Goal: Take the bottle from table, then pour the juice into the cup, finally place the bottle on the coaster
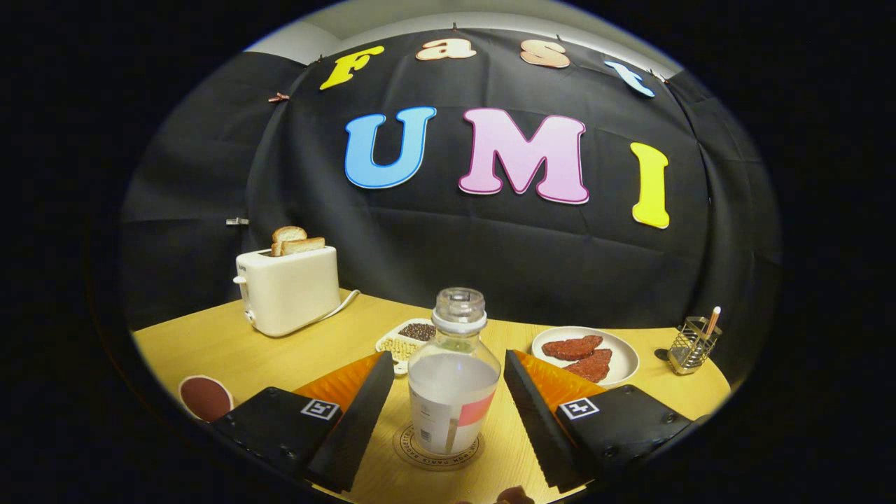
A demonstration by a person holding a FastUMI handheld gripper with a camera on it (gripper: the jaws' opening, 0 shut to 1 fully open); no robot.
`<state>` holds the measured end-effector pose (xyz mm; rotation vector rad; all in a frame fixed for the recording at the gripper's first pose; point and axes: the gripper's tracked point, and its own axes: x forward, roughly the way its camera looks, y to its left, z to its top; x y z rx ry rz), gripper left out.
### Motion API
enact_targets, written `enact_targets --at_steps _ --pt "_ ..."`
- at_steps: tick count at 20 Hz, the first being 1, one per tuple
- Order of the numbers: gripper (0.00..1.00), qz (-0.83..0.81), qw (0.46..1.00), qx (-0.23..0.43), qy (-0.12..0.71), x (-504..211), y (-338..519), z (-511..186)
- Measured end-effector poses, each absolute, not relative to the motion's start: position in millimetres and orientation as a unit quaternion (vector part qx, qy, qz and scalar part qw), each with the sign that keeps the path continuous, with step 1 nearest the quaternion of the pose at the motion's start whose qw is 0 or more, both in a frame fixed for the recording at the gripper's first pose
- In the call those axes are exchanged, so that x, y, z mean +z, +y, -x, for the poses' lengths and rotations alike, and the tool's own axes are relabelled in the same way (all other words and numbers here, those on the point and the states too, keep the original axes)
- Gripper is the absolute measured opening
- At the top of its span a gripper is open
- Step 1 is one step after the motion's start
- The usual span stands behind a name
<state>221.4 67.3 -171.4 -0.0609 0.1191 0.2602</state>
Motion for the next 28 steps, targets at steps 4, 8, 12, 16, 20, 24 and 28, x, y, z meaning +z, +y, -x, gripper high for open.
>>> enact_targets --at_steps 4,8,12,16,20,24,28 --pt "0.97 -0.012 0.989 0.143 0.047 -131.6 68.7 -196.8" --pt "0.97 -0.022 0.992 0.118 0.039 -82.8 37.9 -182.5" --pt "0.97 -0.023 0.996 0.089 0.022 -23.3 -8.9 -170.6" --pt "0.97 -0.031 0.997 0.065 -0.006 33.7 -54.6 -149.1" --pt "0.97 -0.03 0.998 0.038 -0.026 71.0 -96.1 -117.2" --pt "0.97 -0.028 0.999 0.009 -0.03 86.1 -125.4 -76.2" --pt "0.99 -0.027 0.999 -0.004 -0.023 92.9 -125.4 -32.6"
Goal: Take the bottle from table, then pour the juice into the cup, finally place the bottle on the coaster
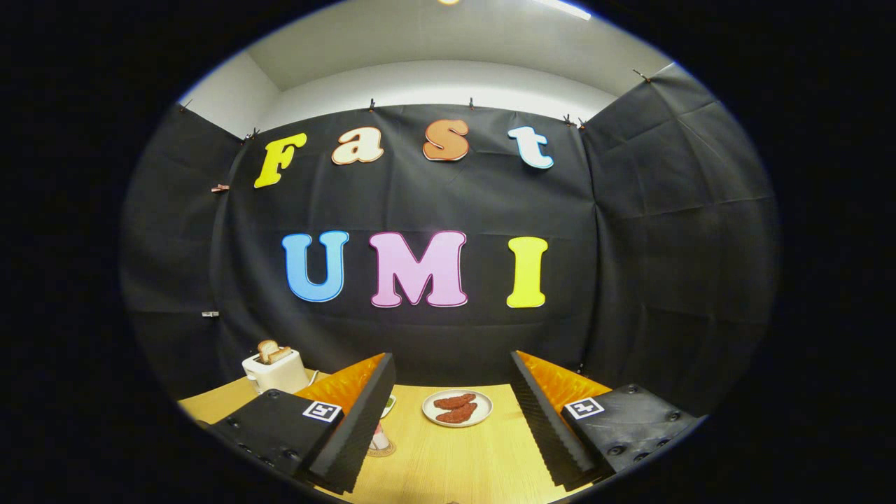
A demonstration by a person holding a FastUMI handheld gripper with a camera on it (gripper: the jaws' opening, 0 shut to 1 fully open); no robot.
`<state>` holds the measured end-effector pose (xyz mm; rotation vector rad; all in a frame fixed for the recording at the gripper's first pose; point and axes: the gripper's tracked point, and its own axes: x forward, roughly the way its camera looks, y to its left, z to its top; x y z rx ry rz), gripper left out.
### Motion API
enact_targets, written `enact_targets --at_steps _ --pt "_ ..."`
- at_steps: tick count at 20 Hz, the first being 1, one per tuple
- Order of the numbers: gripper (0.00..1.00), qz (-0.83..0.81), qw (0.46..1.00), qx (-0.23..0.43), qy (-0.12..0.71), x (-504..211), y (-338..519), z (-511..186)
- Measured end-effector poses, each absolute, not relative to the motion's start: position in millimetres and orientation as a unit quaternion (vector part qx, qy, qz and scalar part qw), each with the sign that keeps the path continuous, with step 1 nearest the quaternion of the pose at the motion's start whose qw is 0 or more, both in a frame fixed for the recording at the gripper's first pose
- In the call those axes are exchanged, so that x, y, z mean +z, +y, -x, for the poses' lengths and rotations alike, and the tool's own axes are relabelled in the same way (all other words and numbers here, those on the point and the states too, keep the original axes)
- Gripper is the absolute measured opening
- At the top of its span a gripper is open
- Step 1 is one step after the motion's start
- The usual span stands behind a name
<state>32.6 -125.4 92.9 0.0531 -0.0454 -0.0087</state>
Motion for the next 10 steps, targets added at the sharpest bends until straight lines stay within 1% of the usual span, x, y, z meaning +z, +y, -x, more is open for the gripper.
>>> enact_targets --at_steps 4,10 --pt "0.99 -0.025 1.0 0.001 -0.007 84.2 -111.0 5.7" --pt "0.99 0.0 1.0 -0.002 0.022 51.9 -100.8 41.4"
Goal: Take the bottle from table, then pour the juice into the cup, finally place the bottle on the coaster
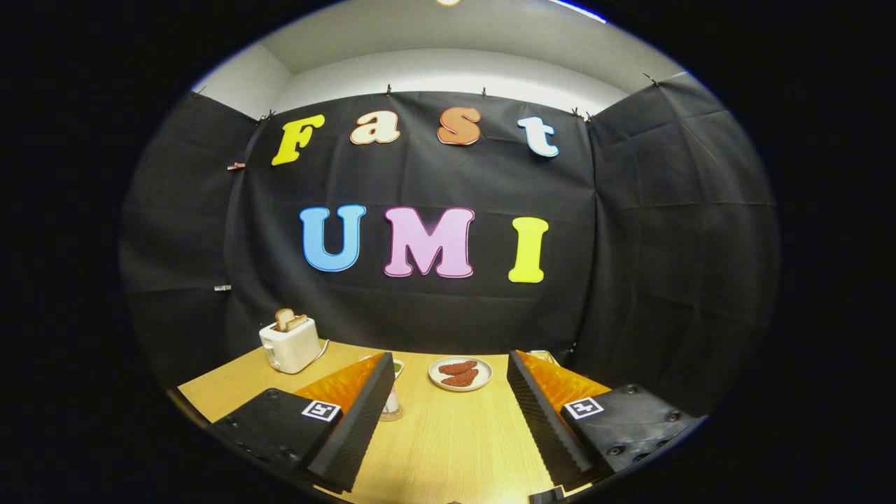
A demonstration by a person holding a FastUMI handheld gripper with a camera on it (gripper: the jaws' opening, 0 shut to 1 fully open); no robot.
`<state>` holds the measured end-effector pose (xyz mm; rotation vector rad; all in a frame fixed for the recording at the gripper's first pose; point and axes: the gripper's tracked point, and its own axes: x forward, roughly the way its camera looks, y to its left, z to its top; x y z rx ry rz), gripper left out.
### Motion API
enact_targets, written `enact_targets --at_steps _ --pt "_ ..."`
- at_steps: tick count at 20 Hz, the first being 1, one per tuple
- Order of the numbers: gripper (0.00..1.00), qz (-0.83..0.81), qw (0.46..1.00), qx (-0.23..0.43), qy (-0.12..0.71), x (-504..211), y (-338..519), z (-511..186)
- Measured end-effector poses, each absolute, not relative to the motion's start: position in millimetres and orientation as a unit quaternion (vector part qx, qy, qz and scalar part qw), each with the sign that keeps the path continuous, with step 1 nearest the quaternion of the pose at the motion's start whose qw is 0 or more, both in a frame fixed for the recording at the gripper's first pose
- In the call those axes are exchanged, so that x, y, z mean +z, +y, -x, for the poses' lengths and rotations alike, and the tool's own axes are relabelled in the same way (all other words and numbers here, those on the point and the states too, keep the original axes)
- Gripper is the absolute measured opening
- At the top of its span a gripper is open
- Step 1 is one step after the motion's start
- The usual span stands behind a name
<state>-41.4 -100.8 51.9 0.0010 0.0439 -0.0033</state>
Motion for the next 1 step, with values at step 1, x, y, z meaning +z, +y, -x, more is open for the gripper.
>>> enact_targets --at_steps 1 --pt "0.99 -0.001 1.0 -0.002 0.023 49.6 -99.3 44.7"
